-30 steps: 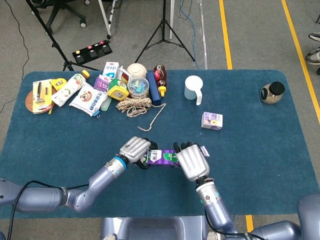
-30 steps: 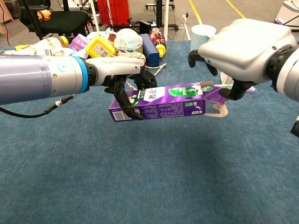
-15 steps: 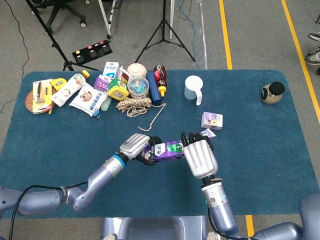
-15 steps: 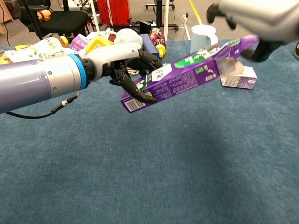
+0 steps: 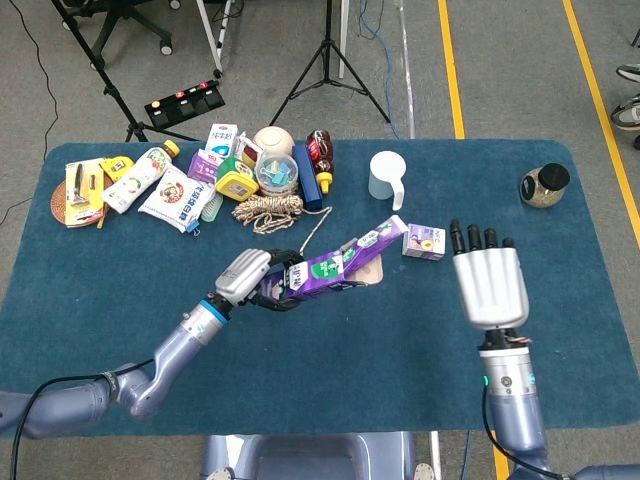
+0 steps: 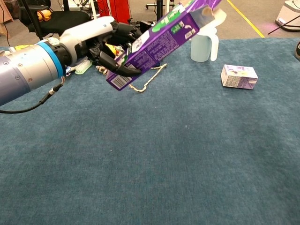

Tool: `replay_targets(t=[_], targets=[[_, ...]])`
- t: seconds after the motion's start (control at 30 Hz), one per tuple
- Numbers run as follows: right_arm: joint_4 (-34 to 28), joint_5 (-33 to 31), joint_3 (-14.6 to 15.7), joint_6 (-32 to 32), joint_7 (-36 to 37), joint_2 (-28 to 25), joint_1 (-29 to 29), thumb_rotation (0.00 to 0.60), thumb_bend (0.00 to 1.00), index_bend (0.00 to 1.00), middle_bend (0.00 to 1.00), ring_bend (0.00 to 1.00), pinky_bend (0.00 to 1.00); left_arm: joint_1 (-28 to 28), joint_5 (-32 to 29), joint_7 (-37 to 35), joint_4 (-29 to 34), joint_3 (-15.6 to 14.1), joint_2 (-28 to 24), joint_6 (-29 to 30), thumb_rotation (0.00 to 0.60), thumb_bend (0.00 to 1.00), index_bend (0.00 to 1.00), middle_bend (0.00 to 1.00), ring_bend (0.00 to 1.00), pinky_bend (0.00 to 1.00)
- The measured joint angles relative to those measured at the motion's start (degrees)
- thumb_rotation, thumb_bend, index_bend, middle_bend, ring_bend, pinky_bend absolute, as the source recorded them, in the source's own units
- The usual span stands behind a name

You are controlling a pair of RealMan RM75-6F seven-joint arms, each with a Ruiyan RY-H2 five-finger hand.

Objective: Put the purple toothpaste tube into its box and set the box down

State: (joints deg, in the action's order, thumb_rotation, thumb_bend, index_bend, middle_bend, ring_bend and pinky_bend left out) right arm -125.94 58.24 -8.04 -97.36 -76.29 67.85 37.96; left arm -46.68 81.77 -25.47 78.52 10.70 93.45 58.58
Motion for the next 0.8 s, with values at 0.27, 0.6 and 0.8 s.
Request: replay_targets(t=[0.27, 0.6, 0.8], targets=[[11.70, -6.29, -1.07, 7.91, 10.88, -2.49, -2.16, 0.600, 0.37, 0.18, 0.35, 0.42, 0.64, 1.92, 8.05, -3.36, -10.43, -1.02, 4.02, 13.14, 0.600, 0.24, 0.53, 0.47, 0.38, 0.58], [18.61, -9.44, -1.36, 12.56, 14.47, -1.62, -2.78, 0.600, 0.37, 0.19, 0.35, 0.42, 0.64, 3.09, 12.83, -11.88, -24.34, 0.12, 12.33, 28.43, 0.600, 0.23, 0.53, 0.47, 0.38, 0.58], [19.03, -9.83, -1.34, 12.83, 14.31, -1.45, -2.86, 0.600, 0.37, 0.19, 0.35, 0.42, 0.64, 3.15, 11.21, -16.40, -25.57, 0.76, 14.08, 27.31, 0.600, 0.23, 0.53, 0.47, 0.38, 0.58]])
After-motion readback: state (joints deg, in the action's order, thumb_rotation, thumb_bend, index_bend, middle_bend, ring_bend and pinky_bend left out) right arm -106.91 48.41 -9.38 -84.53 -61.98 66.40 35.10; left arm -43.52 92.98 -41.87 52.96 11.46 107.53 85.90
